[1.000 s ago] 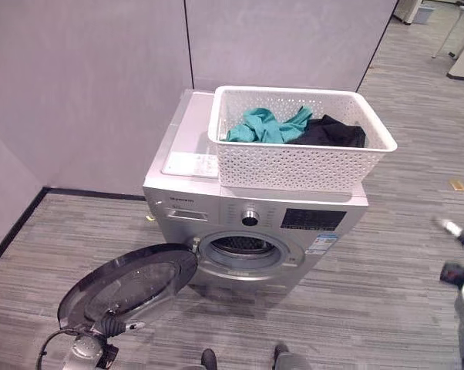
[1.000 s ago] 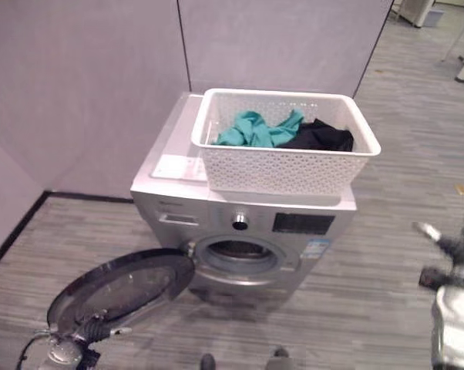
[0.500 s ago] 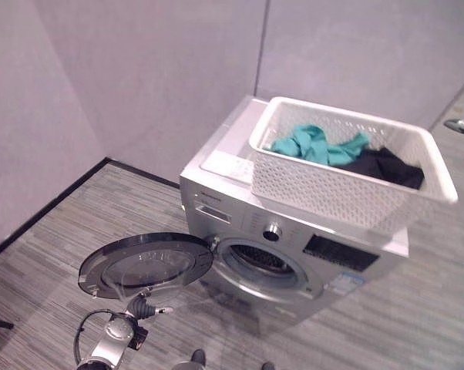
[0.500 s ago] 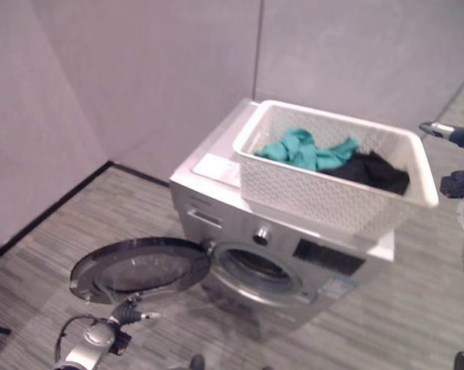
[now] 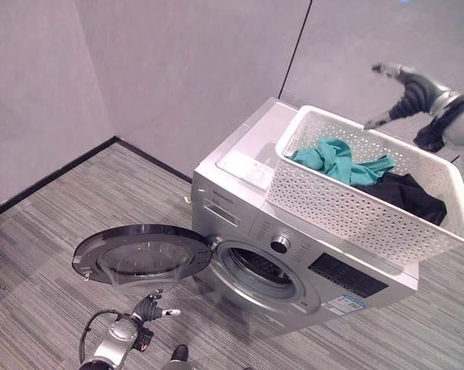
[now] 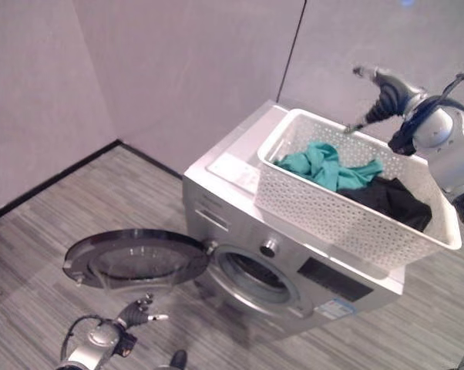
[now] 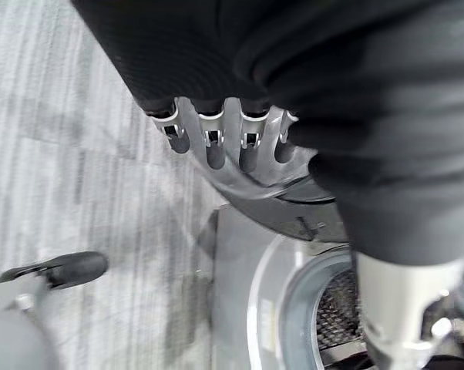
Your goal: Grab the laundry basket,head to the washer,open it,put in the laundry and shut it.
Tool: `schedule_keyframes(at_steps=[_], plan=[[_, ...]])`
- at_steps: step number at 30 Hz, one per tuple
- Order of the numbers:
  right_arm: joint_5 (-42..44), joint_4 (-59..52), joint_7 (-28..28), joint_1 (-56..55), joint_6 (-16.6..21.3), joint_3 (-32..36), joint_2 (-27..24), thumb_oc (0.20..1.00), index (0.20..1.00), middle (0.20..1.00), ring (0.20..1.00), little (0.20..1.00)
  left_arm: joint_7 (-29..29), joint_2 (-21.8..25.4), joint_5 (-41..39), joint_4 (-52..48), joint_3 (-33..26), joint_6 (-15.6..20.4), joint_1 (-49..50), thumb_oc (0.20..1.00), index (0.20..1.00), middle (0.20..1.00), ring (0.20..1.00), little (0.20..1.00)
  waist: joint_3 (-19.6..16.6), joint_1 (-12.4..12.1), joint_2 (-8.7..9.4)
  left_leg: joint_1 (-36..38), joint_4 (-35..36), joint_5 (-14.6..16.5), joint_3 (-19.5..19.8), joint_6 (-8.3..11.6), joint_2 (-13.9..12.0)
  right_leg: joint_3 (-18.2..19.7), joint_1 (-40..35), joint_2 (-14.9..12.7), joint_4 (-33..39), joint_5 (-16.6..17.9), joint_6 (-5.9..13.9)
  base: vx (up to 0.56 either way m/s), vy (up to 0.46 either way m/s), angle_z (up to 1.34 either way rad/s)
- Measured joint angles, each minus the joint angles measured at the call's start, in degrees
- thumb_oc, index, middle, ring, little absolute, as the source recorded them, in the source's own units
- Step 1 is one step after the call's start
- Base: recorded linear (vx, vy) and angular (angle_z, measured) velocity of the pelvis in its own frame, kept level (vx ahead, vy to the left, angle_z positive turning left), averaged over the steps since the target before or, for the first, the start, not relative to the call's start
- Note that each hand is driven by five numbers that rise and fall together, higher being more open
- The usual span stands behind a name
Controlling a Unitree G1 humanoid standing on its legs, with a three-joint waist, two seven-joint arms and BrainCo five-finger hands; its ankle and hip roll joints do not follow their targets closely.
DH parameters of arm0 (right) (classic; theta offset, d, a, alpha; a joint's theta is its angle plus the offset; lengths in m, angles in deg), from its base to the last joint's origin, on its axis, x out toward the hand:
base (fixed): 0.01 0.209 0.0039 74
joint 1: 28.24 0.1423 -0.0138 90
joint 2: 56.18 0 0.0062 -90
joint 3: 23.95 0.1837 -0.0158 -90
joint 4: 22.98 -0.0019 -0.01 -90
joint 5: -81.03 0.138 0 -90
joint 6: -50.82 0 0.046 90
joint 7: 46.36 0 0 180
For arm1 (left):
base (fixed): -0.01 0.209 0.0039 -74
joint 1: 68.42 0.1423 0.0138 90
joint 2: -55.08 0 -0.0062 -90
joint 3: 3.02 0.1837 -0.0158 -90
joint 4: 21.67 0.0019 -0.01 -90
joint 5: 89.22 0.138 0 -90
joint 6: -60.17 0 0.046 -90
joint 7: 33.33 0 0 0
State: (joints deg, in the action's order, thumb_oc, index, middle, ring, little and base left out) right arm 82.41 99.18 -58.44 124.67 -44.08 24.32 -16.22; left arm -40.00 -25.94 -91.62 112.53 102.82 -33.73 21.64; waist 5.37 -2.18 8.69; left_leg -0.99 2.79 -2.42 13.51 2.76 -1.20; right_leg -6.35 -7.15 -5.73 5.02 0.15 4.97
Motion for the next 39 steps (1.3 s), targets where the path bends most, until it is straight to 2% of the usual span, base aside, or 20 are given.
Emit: schedule_keyframes(at_steps=[5, 12, 19, 26, 32, 39], plan=[[0.0, 2.9, -3.1, -1.1, 0.1, -0.7, -0.1, 1.000, 1.000, 1.000, 1.000, 1.000, -1.1, 0.1, 0.0, 1.7, 0.2, 0.1, 2.1, 1.000, 1.000, 1.000, 1.000, 1.000, 0.1, 0.5, -0.24, 0.9, 2.4, -1.2, 0.0, 0.63, -1.3, 0.1, 0.3, 0.8, 0.0, -0.1, -0.34, 0.03, -0.029, -0.01], [-0.1, 4.4, -4.5, -1.5, 0.1, -2.8, 0.0, 1.000, 1.000, 1.000, 1.000, 1.000, -1.4, -0.3, 0.0, 1.8, 0.8, 0.1, 2.1, 1.000, 1.000, 1.000, 1.000, 1.000, 0.0, 0.7, -0.94, -0.4, 2.5, -1.5, 0.1, 1.16, -2.6, -0.1, 1.5, 2.1, 0.4, 0.0, -1.38, 0.02, -0.038, 0.00], [-0.2, 6.1, -4.5, -0.6, 0.0, -5.4, 3.4, 1.000, 1.000, 1.000, 1.000, 1.000, -1.0, -0.5, -3.2, 1.4, 1.5, 0.3, 1.2, 1.000, 1.000, 1.000, 1.000, 1.000, -0.2, 0.8, -1.57, -3.1, 2.5, -2.5, 0.4, 2.72, -3.9, -0.3, 4.3, 3.7, 0.0, 0.8, -2.44, -0.02, -0.031, -0.01], [-1.0, 10.7, -4.3, -0.2, 0.1, -8.5, 11.3, 1.000, 1.000, 1.000, 1.000, 1.000, -0.5, -1.0, -4.4, 1.9, 3.1, 0.3, 1.3, 1.000, 1.000, 1.000, 1.000, 1.000, 0.0, 0.3, -1.99, -3.6, 2.5, -2.7, 0.4, 3.03, -5.0, -0.1, 4.8, 4.8, 0.5, 1.1, -2.85, 0.01, -0.028, -0.02], [-3.0, 13.8, -4.3, 0.4, 0.1, -10.3, 13.4, 1.000, 1.000, 1.000, 1.000, 1.000, -0.1, -1.1, -4.5, 2.2, 3.4, 0.3, 1.5, 1.000, 1.000, 1.000, 1.000, 1.000, 0.4, -0.5, -2.60, -5.6, 2.5, -3.2, 1.8, 3.75, -5.7, -0.8, 6.2, 5.7, 0.2, 1.4, -3.23, -0.01, -0.019, 0.08], [-5.1, 14.7, -4.4, 1.4, 0.2, -12.2, 13.5, 1.000, 1.000, 1.000, 1.000, 1.000, 0.7, -2.2, -5.7, 4.2, 3.4, 0.5, 1.2, 1.000, 1.000, 1.000, 1.000, 1.000, 1.4, -0.6, -2.26, -7.2, 2.5, -3.4, 2.9, 4.17, -6.5, -2.0, 7.4, 6.6, 0.5, 1.5, -3.49, 0.01, -0.026, 0.06]])
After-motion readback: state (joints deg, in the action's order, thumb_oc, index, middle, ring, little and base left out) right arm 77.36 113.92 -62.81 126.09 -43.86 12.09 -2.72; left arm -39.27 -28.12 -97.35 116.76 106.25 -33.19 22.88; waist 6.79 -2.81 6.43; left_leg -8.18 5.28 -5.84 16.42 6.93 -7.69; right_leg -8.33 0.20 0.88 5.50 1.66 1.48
